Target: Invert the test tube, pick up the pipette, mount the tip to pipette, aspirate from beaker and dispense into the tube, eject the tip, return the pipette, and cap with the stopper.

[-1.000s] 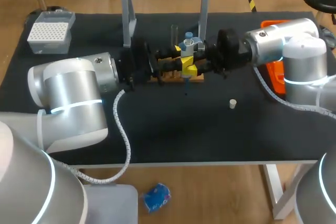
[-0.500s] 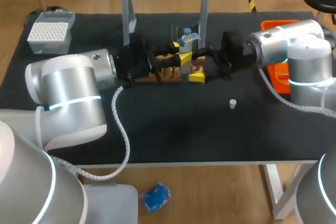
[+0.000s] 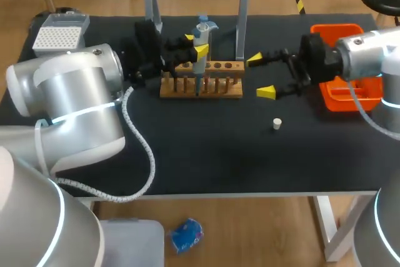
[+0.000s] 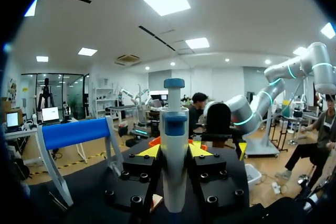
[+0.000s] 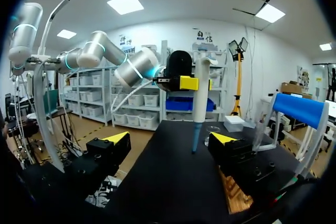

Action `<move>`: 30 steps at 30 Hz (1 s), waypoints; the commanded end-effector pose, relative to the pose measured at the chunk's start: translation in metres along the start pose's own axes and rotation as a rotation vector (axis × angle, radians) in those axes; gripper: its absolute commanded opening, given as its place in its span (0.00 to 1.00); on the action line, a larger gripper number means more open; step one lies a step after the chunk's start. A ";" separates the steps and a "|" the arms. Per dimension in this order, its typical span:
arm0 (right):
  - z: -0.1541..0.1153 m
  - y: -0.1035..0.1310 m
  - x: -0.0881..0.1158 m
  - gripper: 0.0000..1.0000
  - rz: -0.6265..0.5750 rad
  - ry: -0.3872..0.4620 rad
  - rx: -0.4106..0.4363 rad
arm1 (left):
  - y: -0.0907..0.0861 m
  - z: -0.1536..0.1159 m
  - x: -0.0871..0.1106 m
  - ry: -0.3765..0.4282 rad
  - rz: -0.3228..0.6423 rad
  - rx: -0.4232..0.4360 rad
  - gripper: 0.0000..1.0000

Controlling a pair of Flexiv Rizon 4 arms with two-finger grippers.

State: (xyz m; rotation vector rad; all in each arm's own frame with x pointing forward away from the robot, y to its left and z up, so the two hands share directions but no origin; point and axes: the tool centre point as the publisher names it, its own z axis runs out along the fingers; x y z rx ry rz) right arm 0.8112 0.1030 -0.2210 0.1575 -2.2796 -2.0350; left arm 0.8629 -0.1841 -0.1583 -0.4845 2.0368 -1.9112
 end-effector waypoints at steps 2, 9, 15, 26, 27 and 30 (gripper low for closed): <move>-0.025 0.009 0.007 1.00 0.013 -0.112 0.026 | -0.011 0.008 -0.015 -0.166 -0.023 -0.002 0.00; -0.038 0.016 -0.001 1.00 -0.020 -0.167 0.032 | -0.019 0.008 -0.031 -0.271 -0.036 -0.004 0.00; -0.038 0.016 -0.001 1.00 -0.020 -0.167 0.032 | -0.019 0.008 -0.031 -0.271 -0.036 -0.004 0.00; -0.038 0.016 -0.001 1.00 -0.020 -0.167 0.032 | -0.019 0.008 -0.031 -0.271 -0.036 -0.004 0.00; -0.039 0.017 -0.007 1.00 0.000 -0.193 0.028 | -0.020 0.008 -0.039 -0.297 -0.042 0.009 0.00; -0.040 0.018 -0.023 1.00 0.050 -0.269 0.038 | -0.021 0.008 -0.060 -0.349 -0.051 0.005 0.00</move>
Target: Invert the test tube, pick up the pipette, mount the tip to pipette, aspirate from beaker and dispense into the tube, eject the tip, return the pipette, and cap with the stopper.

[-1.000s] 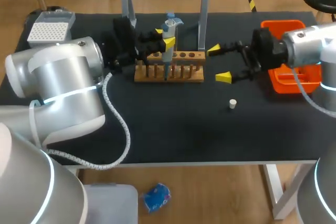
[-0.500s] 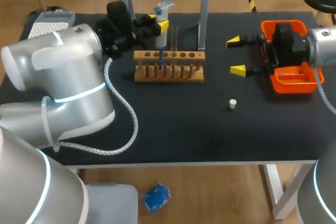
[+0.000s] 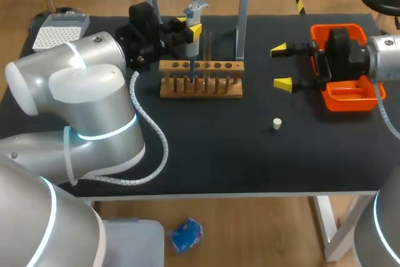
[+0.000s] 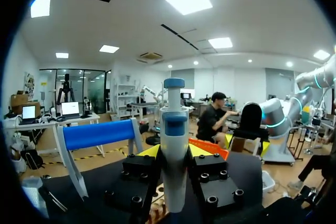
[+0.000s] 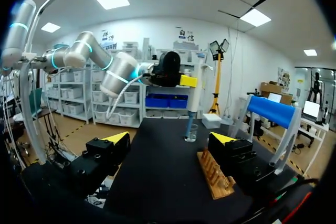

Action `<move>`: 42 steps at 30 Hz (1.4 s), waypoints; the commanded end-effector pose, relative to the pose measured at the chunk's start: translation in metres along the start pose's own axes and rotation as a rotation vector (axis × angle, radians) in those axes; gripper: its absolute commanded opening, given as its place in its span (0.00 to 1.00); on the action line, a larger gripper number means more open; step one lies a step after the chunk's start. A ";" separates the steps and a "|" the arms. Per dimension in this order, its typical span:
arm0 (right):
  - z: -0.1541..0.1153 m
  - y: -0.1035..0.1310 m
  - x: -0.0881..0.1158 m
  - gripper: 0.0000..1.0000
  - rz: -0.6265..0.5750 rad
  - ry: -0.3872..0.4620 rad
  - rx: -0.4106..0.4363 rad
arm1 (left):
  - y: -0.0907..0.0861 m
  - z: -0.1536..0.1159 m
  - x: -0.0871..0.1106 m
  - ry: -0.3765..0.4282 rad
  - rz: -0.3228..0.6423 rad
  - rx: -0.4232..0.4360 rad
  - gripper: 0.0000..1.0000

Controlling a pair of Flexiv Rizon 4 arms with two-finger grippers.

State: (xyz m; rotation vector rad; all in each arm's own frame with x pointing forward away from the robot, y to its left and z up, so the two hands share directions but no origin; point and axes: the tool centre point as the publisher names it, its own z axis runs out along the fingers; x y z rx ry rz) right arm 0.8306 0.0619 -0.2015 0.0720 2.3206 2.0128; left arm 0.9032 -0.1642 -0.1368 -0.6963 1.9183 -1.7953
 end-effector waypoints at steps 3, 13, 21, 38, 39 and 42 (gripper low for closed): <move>0.011 0.007 -0.022 1.00 0.074 -0.106 0.016 | 0.001 0.019 -0.031 -0.160 -0.017 -0.007 0.00; 0.032 0.011 -0.065 1.00 0.153 -0.222 0.036 | 0.001 0.034 -0.084 -0.243 -0.023 -0.032 0.00; 0.056 0.015 -0.104 1.00 0.159 -0.275 0.052 | 0.000 0.046 -0.125 -0.319 -0.026 -0.070 0.00; 0.097 0.016 -0.172 1.00 0.198 -0.334 0.097 | 0.006 0.067 -0.185 -0.423 -0.082 -0.193 0.00; 0.100 0.016 -0.175 1.00 0.199 -0.338 0.101 | 0.007 0.068 -0.188 -0.424 -0.084 -0.195 0.00; 0.107 0.016 -0.188 1.00 0.201 -0.343 0.107 | 0.009 0.071 -0.197 -0.448 -0.082 -0.211 0.00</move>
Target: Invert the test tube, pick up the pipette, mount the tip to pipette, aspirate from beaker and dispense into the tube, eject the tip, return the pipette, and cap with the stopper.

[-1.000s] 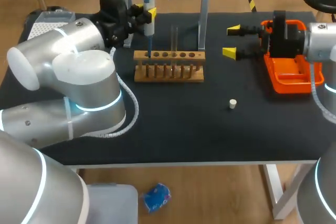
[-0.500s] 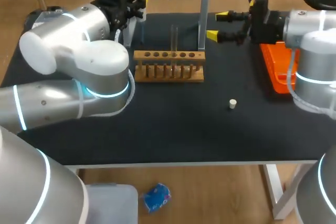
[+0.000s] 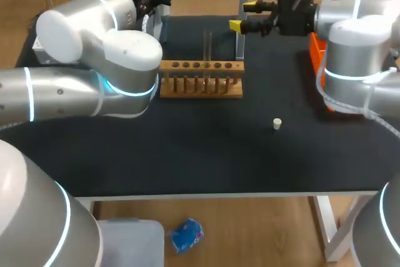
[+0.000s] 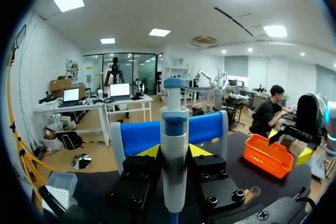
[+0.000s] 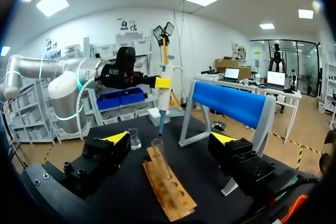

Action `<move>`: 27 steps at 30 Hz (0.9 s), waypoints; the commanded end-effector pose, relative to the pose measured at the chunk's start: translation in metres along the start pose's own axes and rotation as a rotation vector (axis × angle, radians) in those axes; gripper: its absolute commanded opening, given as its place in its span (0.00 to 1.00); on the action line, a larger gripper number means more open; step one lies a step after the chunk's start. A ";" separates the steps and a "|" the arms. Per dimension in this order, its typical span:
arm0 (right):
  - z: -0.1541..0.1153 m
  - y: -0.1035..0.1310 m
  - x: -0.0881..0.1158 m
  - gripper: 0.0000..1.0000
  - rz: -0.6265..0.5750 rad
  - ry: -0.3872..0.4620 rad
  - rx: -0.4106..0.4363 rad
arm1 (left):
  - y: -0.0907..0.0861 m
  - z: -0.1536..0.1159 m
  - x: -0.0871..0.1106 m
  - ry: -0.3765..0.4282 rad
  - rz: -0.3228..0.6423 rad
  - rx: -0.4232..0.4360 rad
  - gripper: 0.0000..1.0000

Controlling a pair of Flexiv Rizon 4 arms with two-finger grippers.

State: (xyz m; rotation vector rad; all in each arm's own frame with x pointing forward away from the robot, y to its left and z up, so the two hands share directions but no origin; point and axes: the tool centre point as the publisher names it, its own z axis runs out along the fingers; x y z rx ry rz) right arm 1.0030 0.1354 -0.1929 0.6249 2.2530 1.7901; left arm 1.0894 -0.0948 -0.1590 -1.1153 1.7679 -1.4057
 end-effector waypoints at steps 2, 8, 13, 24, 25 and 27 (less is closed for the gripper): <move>0.035 0.005 -0.019 1.00 0.009 -0.005 0.018 | -0.003 0.016 -0.007 -0.032 -0.001 -0.060 0.00; 0.061 0.011 -0.036 1.00 0.017 -0.021 0.009 | 0.000 0.029 -0.020 -0.049 -0.012 -0.074 0.00; 0.082 0.014 -0.048 1.00 0.014 -0.027 0.012 | 0.000 0.036 -0.025 -0.055 -0.011 -0.081 0.00; 0.108 0.017 -0.071 1.00 0.011 -0.048 0.016 | 0.005 0.046 -0.034 -0.079 -0.027 -0.088 0.00; 0.109 0.018 -0.073 1.00 0.011 -0.051 0.013 | 0.005 0.047 -0.034 -0.081 -0.028 -0.089 0.00; 0.111 0.019 -0.077 1.00 0.009 -0.066 0.010 | 0.006 0.047 -0.035 -0.087 -0.030 -0.091 0.00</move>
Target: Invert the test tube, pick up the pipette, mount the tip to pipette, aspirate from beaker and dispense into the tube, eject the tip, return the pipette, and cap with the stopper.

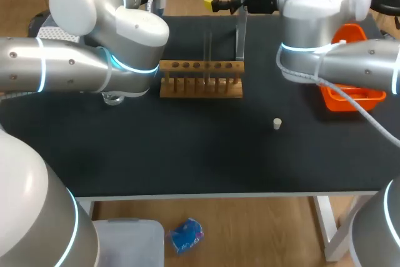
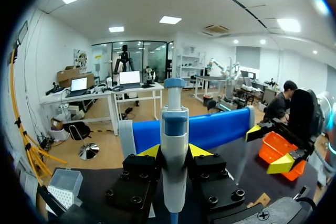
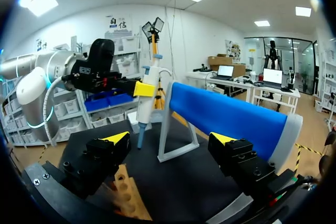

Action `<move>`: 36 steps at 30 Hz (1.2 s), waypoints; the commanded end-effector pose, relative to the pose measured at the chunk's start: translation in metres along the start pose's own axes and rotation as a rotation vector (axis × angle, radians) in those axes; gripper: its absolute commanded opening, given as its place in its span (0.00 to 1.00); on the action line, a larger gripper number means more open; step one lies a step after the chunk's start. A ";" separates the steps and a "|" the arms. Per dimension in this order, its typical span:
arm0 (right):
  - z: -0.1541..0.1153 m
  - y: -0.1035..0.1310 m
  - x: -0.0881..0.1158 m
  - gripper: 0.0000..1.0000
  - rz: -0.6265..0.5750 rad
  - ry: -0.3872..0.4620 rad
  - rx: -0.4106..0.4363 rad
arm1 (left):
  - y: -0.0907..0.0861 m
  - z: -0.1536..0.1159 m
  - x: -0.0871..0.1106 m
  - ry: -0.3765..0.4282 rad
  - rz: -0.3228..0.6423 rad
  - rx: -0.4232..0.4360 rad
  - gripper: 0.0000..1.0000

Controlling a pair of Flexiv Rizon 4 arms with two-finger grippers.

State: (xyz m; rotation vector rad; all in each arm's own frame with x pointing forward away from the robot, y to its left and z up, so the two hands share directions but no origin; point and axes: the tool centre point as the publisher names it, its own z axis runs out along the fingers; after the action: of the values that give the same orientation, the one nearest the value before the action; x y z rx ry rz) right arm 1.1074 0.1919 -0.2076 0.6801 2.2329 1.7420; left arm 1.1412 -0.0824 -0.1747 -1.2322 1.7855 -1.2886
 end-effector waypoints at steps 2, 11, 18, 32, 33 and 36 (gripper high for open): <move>0.017 0.003 -0.010 1.00 0.004 -0.018 -0.010 | 0.002 0.005 0.000 -0.012 -0.003 0.002 0.00; 0.019 0.004 -0.013 1.00 -0.001 -0.027 -0.018 | 0.002 0.011 -0.002 -0.041 -0.013 -0.008 0.00; 0.019 0.004 -0.013 1.00 -0.001 -0.027 -0.018 | -0.002 0.016 -0.003 -0.066 -0.012 -0.016 0.00; 0.019 0.004 -0.013 1.00 -0.001 -0.027 -0.018 | -0.002 0.027 -0.004 -0.116 -0.006 -0.055 0.00; 0.019 0.004 -0.013 1.00 -0.001 -0.027 -0.018 | -0.002 0.027 -0.005 -0.118 -0.005 -0.057 0.00; 0.019 0.004 -0.013 1.00 -0.001 -0.027 -0.018 | -0.001 0.029 -0.005 -0.122 -0.006 -0.061 0.00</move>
State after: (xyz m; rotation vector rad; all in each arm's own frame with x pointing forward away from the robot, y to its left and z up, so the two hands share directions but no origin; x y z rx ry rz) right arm 1.1273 0.2022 -0.2093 0.6953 2.1968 1.7398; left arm 1.1649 -0.0855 -0.1855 -1.3130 1.7431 -1.1613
